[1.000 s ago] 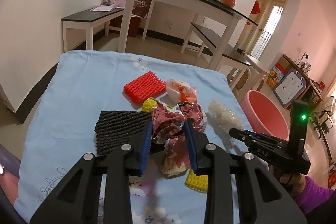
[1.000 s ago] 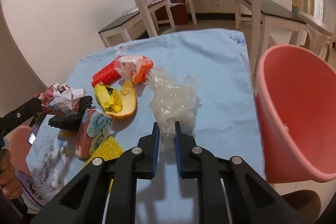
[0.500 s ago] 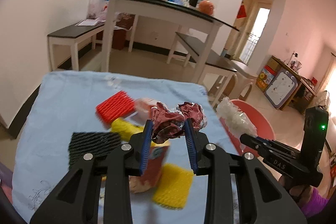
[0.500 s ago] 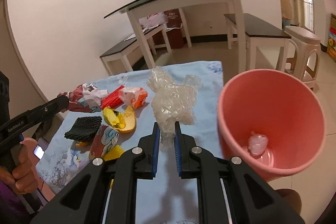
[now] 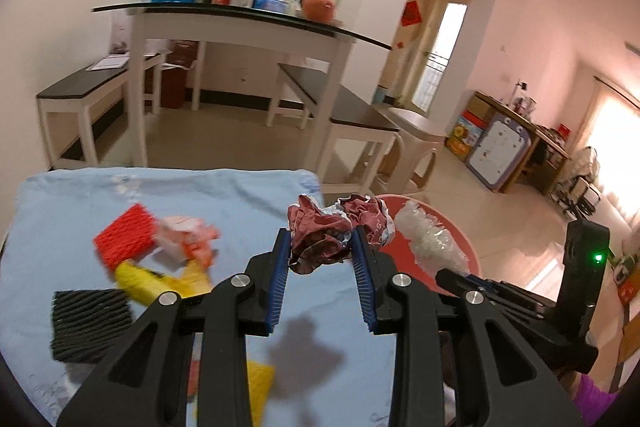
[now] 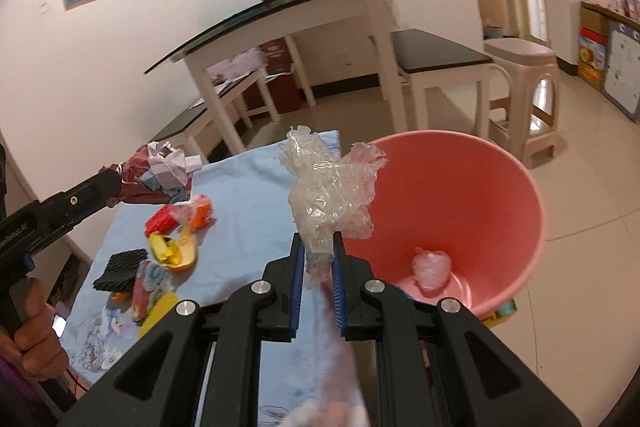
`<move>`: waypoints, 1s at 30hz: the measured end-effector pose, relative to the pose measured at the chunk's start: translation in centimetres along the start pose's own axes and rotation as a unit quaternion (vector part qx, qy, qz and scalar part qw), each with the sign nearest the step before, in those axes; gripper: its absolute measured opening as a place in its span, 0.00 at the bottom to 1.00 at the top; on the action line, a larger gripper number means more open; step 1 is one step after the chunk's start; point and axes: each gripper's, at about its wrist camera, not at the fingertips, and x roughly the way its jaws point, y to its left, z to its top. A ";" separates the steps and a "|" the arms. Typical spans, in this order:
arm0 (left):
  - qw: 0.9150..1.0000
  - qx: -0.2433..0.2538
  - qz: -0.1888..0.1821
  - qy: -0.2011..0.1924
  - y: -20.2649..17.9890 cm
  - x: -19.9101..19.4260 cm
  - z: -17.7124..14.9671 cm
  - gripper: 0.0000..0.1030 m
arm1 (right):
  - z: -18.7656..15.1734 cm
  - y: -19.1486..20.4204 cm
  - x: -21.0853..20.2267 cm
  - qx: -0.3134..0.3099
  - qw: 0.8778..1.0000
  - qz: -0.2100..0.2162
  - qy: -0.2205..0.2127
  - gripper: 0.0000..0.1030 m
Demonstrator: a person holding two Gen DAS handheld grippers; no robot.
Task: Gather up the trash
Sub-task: 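Carry both items over the pink bucket and open both grippers to drop them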
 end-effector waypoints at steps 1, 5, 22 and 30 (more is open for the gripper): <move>1.000 0.002 -0.003 0.002 -0.4 0.4 0.1 0.30 | 0.0 -0.5 -0.1 0.005 1.000 -0.004 0.000 0.12; 1.000 0.012 -0.019 0.015 -2.4 2.3 0.2 0.30 | -0.2 -2.2 -0.4 0.015 1.000 -0.021 -0.003 0.12; 0.993 0.074 -0.052 0.078 -7.8 8.5 -2.0 0.30 | -0.6 -6.9 -0.1 0.061 0.996 -0.069 0.004 0.13; 0.990 0.087 -0.051 0.096 -8.4 10.4 -2.5 0.30 | -0.6 -7.7 0.4 0.065 0.995 -0.076 0.008 0.15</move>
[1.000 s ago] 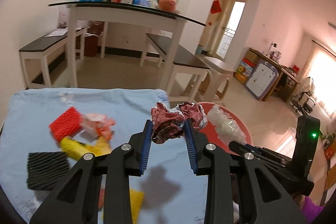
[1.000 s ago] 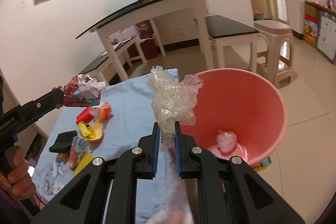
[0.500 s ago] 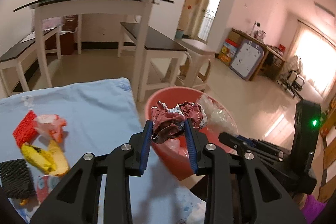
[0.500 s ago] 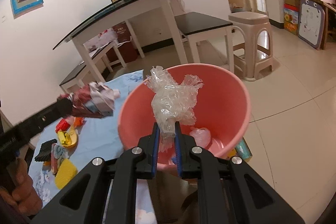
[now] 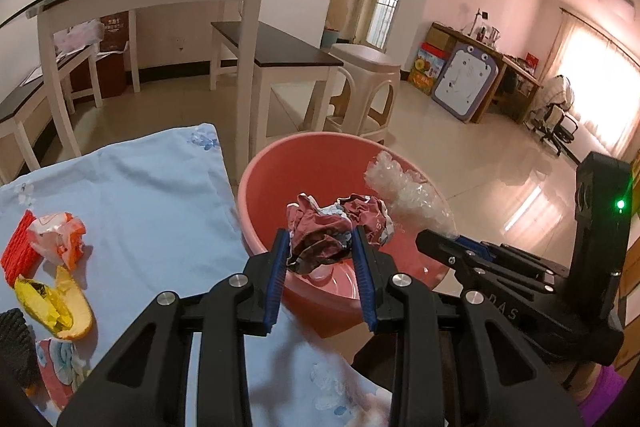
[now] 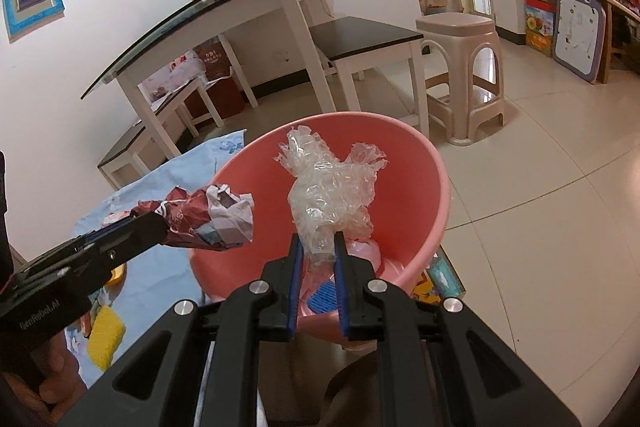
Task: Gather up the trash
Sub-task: 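Carry both items over the pink bucket and open both grippers to drop them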
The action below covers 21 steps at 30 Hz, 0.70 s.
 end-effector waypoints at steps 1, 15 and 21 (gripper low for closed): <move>1.000 0.001 -0.001 0.003 -0.1 0.1 0.0 0.31 | 0.0 -0.1 0.1 0.001 1.000 0.000 0.001 0.15; 1.000 -0.002 -0.017 0.013 -0.1 0.6 0.2 0.49 | 0.2 -0.1 -0.2 0.000 1.000 -0.004 -0.006 0.27; 1.000 -0.007 -0.011 0.001 0.1 -0.5 0.1 0.49 | 0.2 0.5 -0.8 -0.006 1.000 0.008 -0.012 0.40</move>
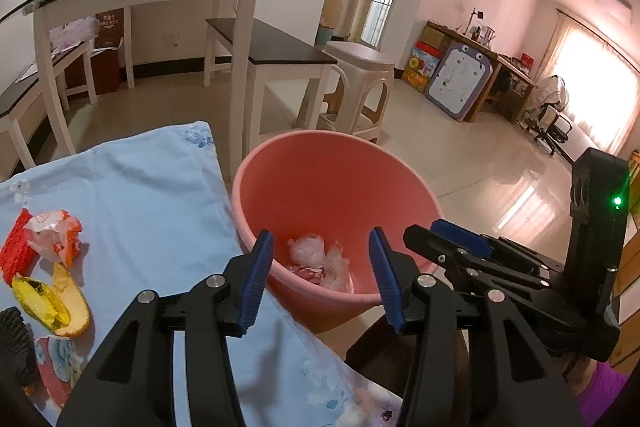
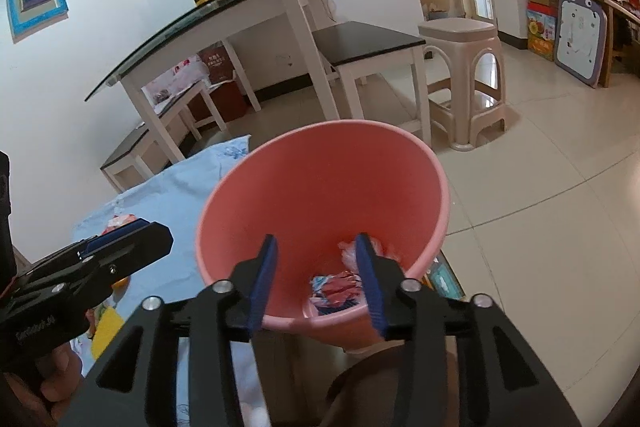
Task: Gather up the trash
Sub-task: 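Carry both items over the pink bucket and open both grippers to drop them, then grasp the black foam net with the left gripper while the right moves toward the orange peel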
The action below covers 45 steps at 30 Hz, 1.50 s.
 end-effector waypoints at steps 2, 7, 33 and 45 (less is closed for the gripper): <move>1.000 -0.004 0.005 -0.006 0.2 -0.7 -0.1 0.49 | 0.0 0.5 -0.3 -0.004 1.000 0.010 -0.003 0.41; 0.999 -0.009 0.020 -0.023 0.6 -2.5 -0.5 0.49 | 0.0 2.2 -0.8 -0.018 0.999 0.030 -0.009 0.44; 0.959 -0.163 0.217 -0.081 14.7 -17.1 -8.1 0.49 | -3.5 18.8 0.8 -0.150 0.970 0.187 0.044 0.50; 0.925 -0.282 0.247 -0.062 21.1 -19.8 -13.3 0.48 | -6.1 24.1 2.0 -0.208 0.949 0.222 0.087 0.50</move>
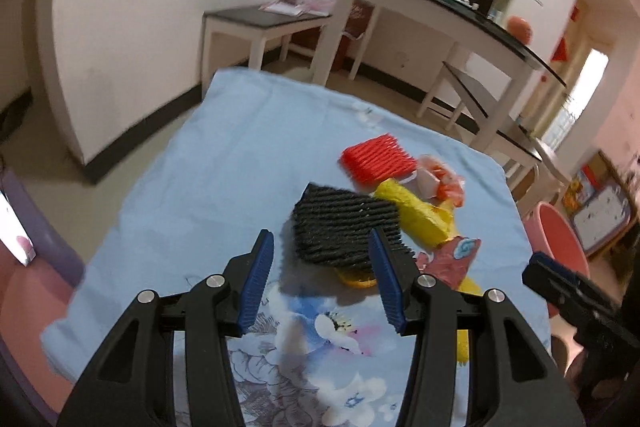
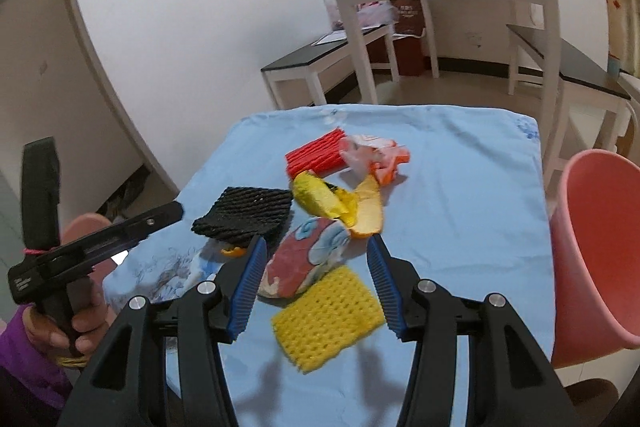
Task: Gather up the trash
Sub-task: 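Grasp the black foam net with the left gripper while the right moves toward the orange peel, then grasp the orange peel with the right gripper while the left holds the black net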
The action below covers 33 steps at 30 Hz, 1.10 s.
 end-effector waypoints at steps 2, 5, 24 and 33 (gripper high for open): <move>1.000 -0.016 -0.011 0.014 0.4 0.7 0.0 0.48 | -0.1 0.2 0.0 -0.002 1.000 -0.001 0.001 0.50; 0.999 -0.031 -0.011 0.032 0.6 1.8 -0.2 0.48 | -0.2 0.1 0.1 0.002 1.000 -0.002 0.003 0.50; 0.999 -0.046 -0.009 0.017 0.6 3.0 0.6 0.05 | -0.9 -0.7 0.5 0.009 1.000 0.013 0.015 0.50; 0.997 -0.038 0.016 -0.067 3.2 -1.5 2.4 0.05 | -0.8 1.2 2.0 0.005 0.999 0.016 0.037 0.50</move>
